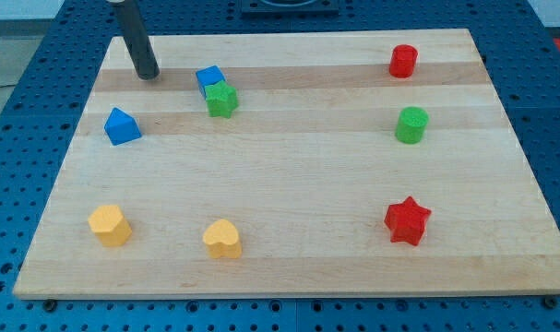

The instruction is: Push blue triangle near green star

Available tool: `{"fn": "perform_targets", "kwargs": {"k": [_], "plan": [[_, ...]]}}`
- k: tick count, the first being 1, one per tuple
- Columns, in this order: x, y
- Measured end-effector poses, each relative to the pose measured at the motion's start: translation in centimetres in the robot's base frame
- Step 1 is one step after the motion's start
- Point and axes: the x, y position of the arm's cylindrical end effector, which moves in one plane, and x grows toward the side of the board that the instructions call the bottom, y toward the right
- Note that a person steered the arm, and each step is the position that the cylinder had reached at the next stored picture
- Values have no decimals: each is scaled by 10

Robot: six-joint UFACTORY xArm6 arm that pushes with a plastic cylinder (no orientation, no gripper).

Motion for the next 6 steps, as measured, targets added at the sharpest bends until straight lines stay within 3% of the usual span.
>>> {"fn": "perform_targets", "kwargs": {"k": [2,3,5,6], "plan": [[60,-46],[109,-20],[133,15],[157,-25]]}}
